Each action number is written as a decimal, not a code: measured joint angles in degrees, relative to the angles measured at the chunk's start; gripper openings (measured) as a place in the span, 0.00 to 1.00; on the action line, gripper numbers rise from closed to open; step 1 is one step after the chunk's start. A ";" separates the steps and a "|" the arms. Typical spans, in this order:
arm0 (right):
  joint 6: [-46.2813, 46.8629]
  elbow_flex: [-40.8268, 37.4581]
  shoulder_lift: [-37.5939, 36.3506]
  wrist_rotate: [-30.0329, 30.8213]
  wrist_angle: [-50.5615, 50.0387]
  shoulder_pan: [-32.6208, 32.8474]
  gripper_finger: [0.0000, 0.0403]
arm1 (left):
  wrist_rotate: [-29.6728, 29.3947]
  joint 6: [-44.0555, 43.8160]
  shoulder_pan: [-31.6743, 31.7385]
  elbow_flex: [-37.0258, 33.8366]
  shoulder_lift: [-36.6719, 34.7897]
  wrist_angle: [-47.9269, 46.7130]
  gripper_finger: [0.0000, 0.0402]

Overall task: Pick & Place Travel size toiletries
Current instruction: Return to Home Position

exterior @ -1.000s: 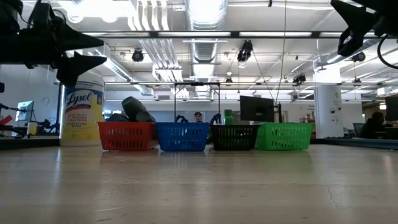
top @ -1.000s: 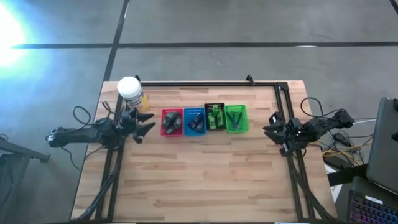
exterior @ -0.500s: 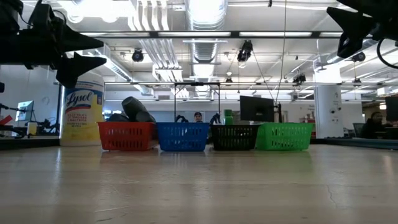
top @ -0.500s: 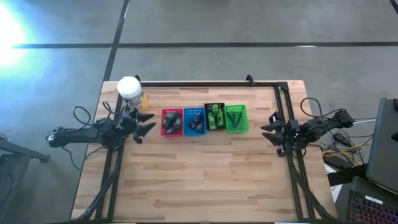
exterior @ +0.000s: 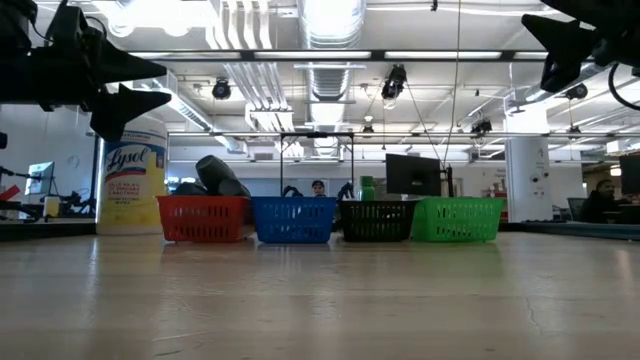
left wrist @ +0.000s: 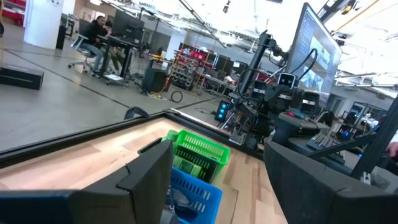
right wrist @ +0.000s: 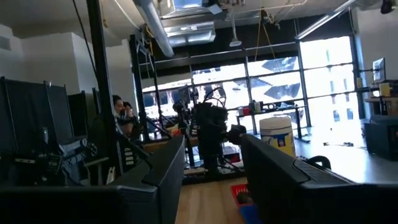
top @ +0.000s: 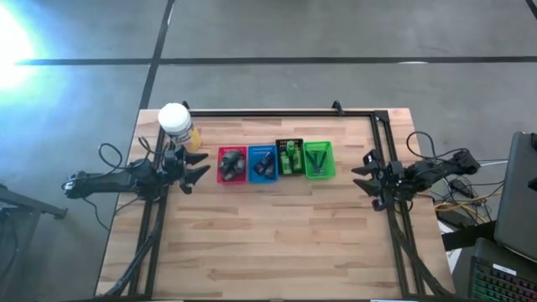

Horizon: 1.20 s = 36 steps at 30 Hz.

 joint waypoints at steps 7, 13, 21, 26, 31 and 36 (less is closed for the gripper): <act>4.59 0.01 -0.76 -18.74 -6.46 -13.61 0.42 | 0.00 0.00 -0.01 -0.04 0.01 0.00 0.64; 4.41 0.02 -0.76 -21.41 -7.80 -21.02 0.45 | 0.00 0.00 -0.02 -0.06 0.04 -0.02 0.64; 3.12 0.02 -0.76 -21.41 -13.32 -23.42 0.48 | 0.00 0.00 -0.02 -0.07 0.04 -0.03 0.64; 6.27 0.02 -0.76 -21.43 -15.40 -23.40 0.49 | 0.00 0.00 -0.02 -0.09 0.04 -0.02 0.64; 7.59 0.02 -0.76 -21.41 -15.52 -23.40 0.47 | 0.00 0.00 -0.02 -0.09 0.04 -0.02 0.64; 7.59 0.02 -0.76 -21.41 -16.08 -23.40 0.44 | 0.00 0.00 -0.02 -0.11 0.04 -0.02 0.64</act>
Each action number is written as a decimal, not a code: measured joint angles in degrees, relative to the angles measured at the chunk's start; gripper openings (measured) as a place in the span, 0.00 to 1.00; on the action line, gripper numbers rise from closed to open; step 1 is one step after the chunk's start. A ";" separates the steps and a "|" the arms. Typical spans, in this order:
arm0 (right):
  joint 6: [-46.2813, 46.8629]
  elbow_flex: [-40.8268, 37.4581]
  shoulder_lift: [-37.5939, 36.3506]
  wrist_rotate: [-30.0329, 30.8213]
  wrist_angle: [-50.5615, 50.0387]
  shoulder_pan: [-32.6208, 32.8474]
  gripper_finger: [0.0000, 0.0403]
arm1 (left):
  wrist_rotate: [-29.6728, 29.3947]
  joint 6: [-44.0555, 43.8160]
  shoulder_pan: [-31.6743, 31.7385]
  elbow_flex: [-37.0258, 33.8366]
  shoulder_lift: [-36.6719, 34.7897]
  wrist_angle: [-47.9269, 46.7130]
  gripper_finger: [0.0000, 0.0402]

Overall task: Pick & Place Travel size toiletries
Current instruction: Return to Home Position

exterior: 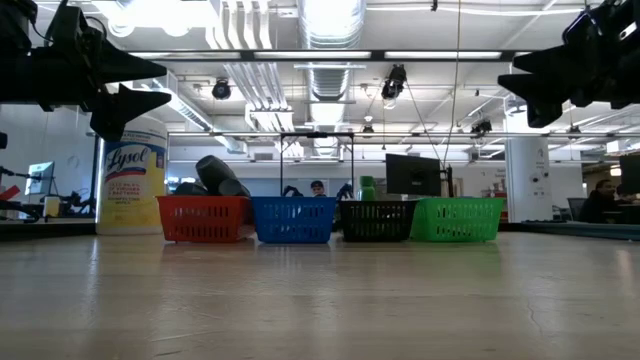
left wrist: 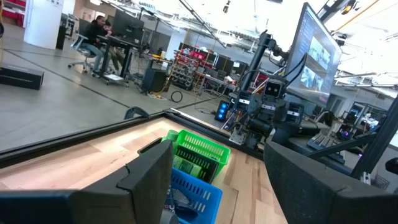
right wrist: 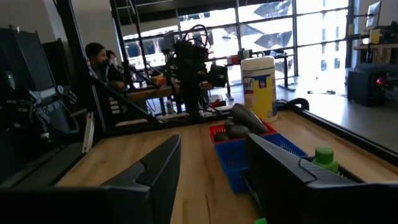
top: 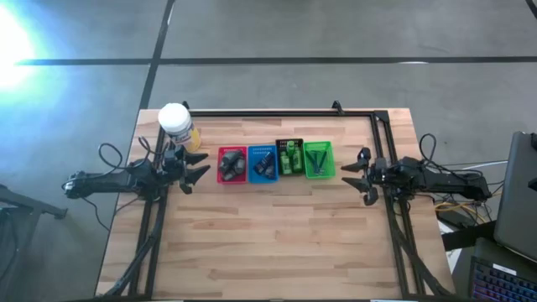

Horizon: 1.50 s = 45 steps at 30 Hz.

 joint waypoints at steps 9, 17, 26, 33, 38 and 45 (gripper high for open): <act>0.06 0.00 0.00 0.00 -0.33 0.00 0.37 | 0.00 0.00 0.00 0.00 0.00 0.00 0.64; 0.16 0.00 0.47 0.00 -0.31 0.00 0.32 | 0.00 0.00 0.00 0.00 0.00 0.00 0.64; 0.04 0.00 0.50 0.02 -0.33 0.00 0.27 | 0.00 0.00 0.00 0.00 0.00 0.01 0.64; 0.16 0.00 0.50 0.03 -0.33 0.00 0.22 | 0.00 0.00 0.01 0.00 -2.04 -0.17 0.64; 0.15 0.00 0.50 0.03 -0.34 0.00 0.18 | 0.03 -0.02 0.01 0.00 -2.01 -0.30 0.64; 0.03 0.00 0.50 0.03 -0.34 0.02 0.13 | 5.38 12.20 0.61 -0.04 -2.05 -3.54 0.64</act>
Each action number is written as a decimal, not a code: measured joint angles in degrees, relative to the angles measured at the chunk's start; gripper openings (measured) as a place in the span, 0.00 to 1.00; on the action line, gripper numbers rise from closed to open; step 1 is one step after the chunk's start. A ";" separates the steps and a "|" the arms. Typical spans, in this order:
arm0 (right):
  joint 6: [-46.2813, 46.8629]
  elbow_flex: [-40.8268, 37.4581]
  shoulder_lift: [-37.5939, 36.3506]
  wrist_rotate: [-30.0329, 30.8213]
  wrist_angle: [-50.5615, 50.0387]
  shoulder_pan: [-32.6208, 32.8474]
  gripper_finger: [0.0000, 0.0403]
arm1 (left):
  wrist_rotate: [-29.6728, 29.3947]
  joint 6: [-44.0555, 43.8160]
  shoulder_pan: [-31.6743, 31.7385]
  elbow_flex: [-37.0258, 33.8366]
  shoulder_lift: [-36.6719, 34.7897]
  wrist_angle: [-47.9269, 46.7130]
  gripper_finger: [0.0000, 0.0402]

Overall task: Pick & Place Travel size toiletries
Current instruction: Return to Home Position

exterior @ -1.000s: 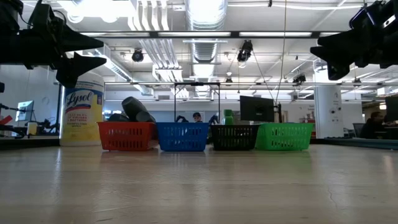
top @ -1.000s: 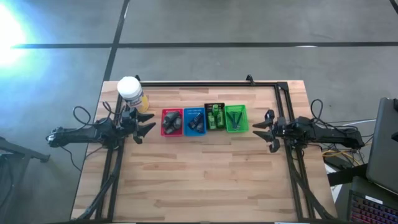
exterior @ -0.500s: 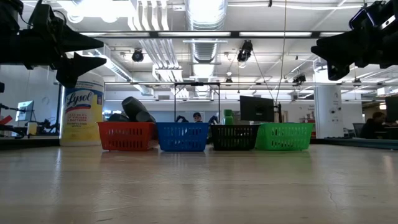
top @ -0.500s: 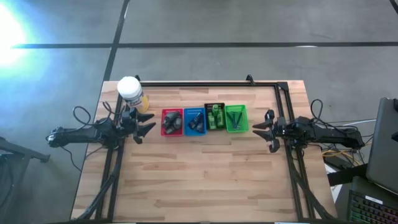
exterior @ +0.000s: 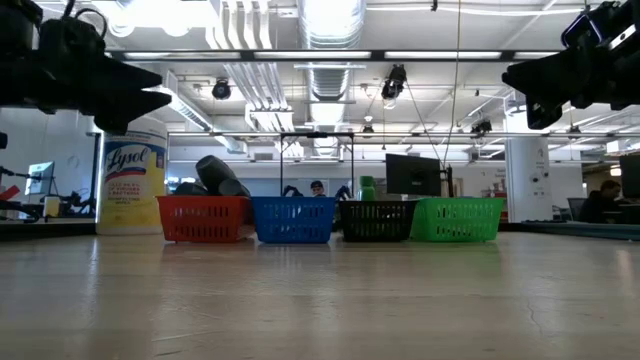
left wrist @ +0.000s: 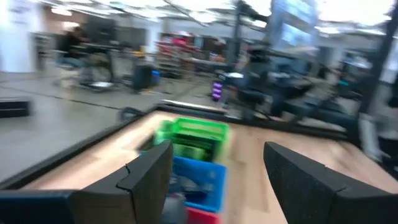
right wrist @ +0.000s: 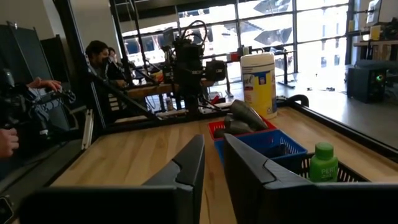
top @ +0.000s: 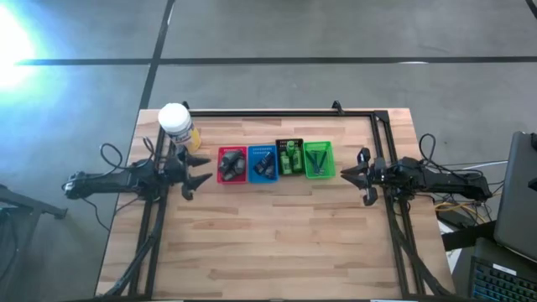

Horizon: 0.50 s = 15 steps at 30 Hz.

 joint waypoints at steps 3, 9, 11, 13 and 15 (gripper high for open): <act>0.13 0.00 0.04 0.00 0.00 -0.02 0.12 | 7.38 1.76 0.73 0.00 0.00 -0.87 0.64; 0.13 0.00 0.04 0.01 0.00 -0.02 0.11 | 16.63 5.31 1.94 0.00 -0.01 -1.88 0.64; 0.02 0.00 0.04 0.00 0.00 -0.02 0.12 | 15.49 5.32 1.95 0.00 0.00 -1.83 0.64; 0.14 0.00 0.04 0.00 0.00 -0.02 0.14 | 15.17 5.01 1.95 0.00 0.00 -1.63 0.64; 0.05 0.00 0.04 0.00 0.00 -0.02 0.15 | 15.09 4.65 1.95 0.02 0.00 -1.51 0.64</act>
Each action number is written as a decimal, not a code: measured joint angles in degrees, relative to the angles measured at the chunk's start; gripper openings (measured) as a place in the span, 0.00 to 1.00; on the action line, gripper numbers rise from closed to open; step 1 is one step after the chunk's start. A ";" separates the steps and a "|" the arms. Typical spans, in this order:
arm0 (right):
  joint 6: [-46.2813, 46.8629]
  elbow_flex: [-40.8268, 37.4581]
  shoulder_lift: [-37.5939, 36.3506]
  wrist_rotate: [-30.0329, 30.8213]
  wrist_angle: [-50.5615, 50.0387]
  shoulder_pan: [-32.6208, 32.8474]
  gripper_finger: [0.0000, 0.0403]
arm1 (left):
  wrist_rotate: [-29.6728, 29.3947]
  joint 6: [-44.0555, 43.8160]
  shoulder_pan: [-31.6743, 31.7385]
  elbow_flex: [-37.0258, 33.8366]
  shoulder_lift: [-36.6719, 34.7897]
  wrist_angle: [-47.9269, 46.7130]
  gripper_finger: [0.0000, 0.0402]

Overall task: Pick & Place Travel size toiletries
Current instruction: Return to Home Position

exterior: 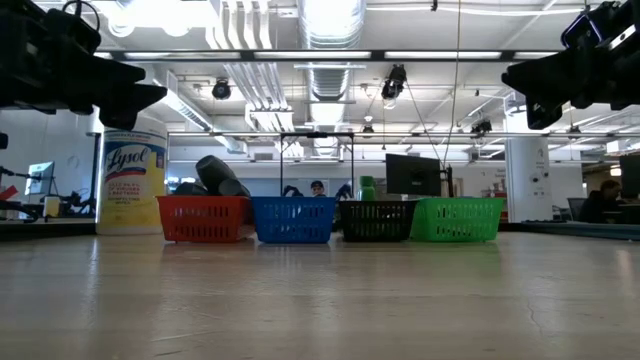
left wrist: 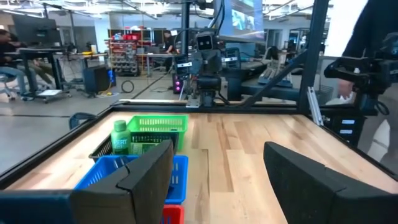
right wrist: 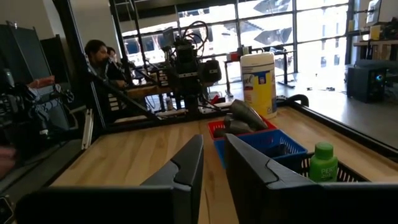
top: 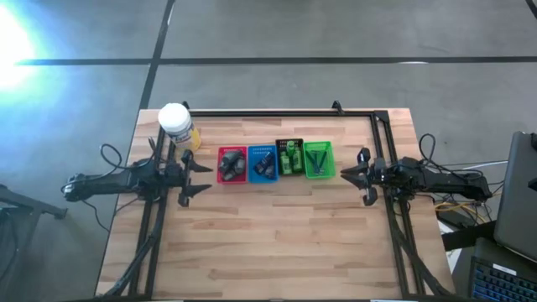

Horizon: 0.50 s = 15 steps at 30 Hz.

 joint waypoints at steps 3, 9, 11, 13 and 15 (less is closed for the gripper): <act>0.08 0.00 0.00 0.00 0.00 0.00 0.18 | -0.15 -0.24 0.00 0.07 0.00 -0.07 0.64; 0.09 -0.02 0.00 0.01 0.00 0.00 0.22 | -0.21 -0.28 -0.02 0.07 0.00 -0.04 0.64; -0.03 -0.02 0.00 0.00 0.00 0.00 0.24 | -0.21 -0.33 -0.02 0.07 0.00 -0.02 0.64; 0.06 0.00 0.00 0.00 0.00 0.00 0.25 | -0.21 -0.33 -0.03 0.07 0.00 -0.02 0.64; 0.04 0.00 0.00 0.00 0.00 0.01 0.26 | -0.23 -0.35 -0.04 0.08 0.00 -0.02 0.64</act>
